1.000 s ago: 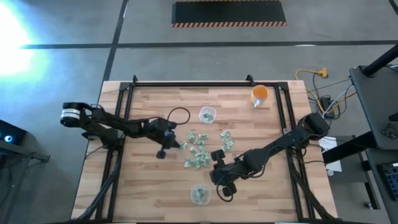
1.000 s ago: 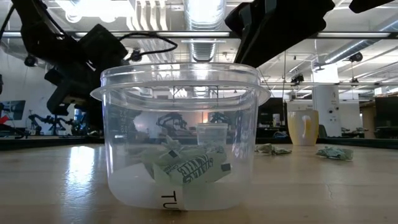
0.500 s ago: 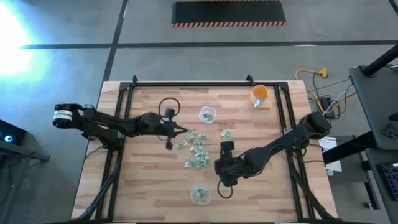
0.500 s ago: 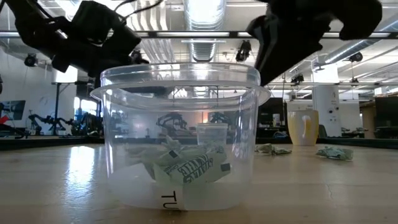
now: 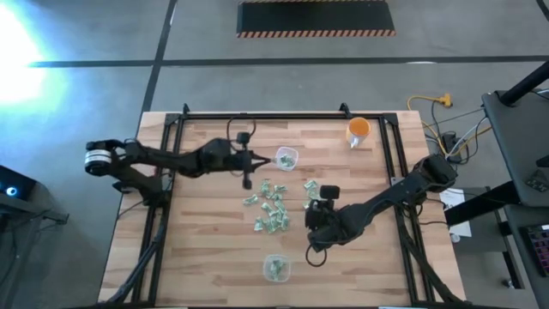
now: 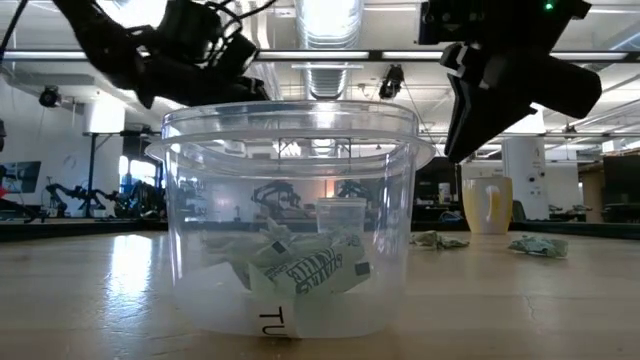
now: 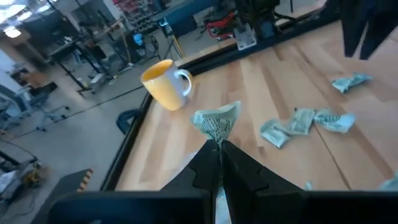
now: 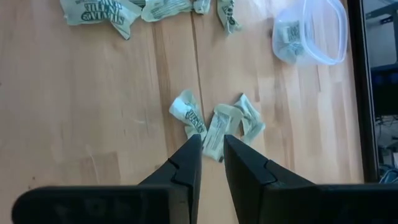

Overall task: Pick and place items into bin
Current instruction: Put the stevia packet into the top transparent bin

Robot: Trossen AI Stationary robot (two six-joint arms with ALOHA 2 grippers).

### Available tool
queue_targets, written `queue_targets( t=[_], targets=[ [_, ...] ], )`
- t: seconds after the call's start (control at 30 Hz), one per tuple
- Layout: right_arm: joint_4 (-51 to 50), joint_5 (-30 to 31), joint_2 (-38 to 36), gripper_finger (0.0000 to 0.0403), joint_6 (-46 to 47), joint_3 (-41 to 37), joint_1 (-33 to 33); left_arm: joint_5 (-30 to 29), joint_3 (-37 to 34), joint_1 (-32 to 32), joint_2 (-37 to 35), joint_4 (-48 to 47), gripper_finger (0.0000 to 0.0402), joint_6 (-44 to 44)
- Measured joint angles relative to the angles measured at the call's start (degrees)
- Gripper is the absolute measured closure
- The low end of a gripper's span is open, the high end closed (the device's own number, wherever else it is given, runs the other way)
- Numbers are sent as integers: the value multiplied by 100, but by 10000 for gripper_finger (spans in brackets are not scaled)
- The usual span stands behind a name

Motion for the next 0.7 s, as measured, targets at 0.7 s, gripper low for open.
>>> queue_targets(
  t=[0.7],
  targets=[
    [65,-4,-2,344,15,-9,0,391,2291,705,1923,-2205,400,-3]
  ],
)
